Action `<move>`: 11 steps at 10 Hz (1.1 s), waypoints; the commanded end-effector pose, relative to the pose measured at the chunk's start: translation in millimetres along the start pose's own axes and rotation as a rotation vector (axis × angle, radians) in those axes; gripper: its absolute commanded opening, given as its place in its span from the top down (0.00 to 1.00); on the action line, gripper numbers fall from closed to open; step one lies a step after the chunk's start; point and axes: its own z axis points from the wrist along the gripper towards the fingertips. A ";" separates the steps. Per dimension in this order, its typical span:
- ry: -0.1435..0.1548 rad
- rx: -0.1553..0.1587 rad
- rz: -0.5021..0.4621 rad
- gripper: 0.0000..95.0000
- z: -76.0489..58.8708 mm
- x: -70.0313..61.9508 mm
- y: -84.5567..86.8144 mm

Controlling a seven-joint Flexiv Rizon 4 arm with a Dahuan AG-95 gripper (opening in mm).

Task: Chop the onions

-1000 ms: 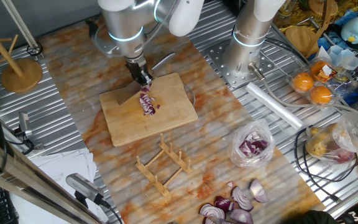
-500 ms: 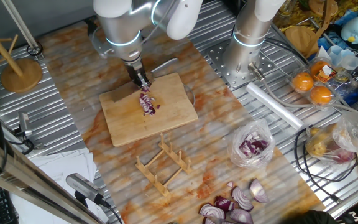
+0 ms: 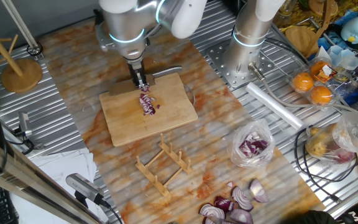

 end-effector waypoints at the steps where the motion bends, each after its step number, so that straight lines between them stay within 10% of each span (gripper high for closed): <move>1: 0.009 -0.001 -0.025 1.00 -1.5 0.8 -3.0; 11: 0.005 -0.011 -0.044 1.00 9.2 33.3 -21.7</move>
